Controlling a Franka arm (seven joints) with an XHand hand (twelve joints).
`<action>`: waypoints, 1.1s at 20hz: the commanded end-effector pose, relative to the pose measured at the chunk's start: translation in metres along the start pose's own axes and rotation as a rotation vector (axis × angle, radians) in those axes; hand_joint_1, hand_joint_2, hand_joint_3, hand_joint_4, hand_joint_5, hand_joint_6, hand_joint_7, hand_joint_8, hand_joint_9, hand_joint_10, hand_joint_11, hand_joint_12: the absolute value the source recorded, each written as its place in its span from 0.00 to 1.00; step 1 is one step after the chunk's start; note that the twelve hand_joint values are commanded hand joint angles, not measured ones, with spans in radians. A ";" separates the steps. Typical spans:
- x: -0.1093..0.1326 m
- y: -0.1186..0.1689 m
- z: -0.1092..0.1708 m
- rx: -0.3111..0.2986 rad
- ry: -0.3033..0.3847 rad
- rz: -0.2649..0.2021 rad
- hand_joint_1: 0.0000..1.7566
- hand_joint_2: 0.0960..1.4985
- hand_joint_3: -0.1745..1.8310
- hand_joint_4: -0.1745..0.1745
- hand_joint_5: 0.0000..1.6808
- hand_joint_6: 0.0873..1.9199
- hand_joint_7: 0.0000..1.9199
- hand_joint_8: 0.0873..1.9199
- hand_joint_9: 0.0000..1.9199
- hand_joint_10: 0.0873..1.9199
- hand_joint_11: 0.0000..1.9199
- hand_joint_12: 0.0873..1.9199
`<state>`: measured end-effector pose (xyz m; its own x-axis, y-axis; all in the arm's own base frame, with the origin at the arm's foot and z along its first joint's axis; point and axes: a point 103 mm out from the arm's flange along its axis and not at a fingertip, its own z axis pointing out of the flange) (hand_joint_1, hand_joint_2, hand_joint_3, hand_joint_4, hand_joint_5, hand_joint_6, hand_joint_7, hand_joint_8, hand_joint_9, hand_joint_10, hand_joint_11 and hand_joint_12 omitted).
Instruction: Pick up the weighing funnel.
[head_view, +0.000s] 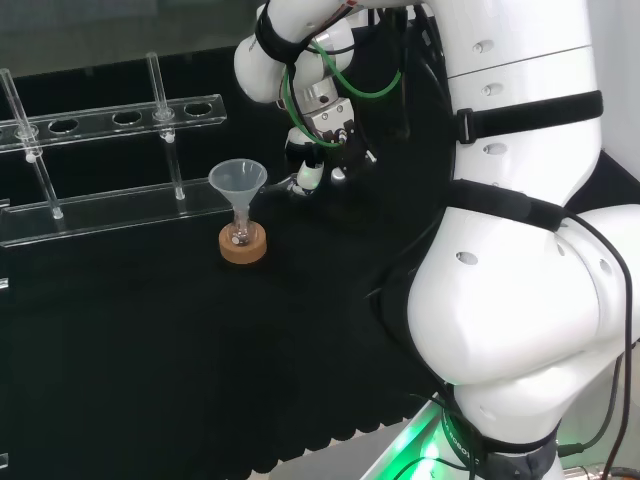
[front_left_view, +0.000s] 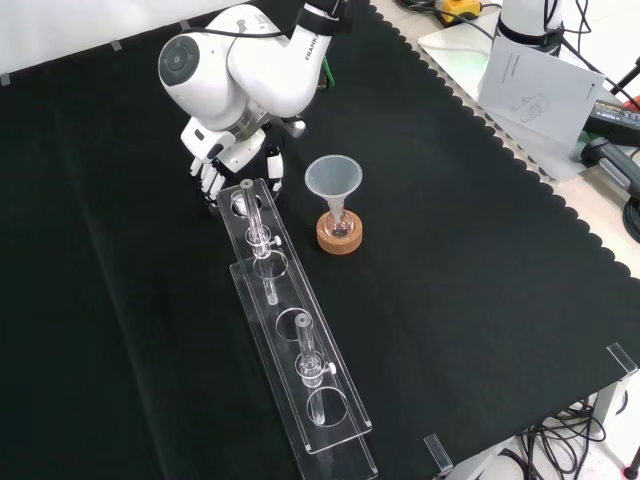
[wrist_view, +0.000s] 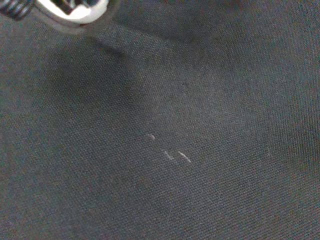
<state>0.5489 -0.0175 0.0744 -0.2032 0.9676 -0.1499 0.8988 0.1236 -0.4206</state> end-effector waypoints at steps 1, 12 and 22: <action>0.000 0.001 0.000 0.002 -0.011 0.004 0.49 0.40 0.35 0.47 0.37 0.31 0.24 0.34 0.35 0.27 0.21 0.67; -0.001 0.003 0.000 0.004 -0.010 0.006 0.49 0.40 0.35 0.50 0.40 0.33 0.24 0.35 0.36 0.27 0.22 0.67; 0.000 0.007 0.002 0.009 -0.011 0.013 0.50 0.41 0.35 0.53 0.42 0.34 0.24 0.34 0.36 0.27 0.22 0.66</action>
<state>0.5539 -0.0167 0.0710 -0.1971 0.9659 -0.1679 0.8982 0.1092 -0.4259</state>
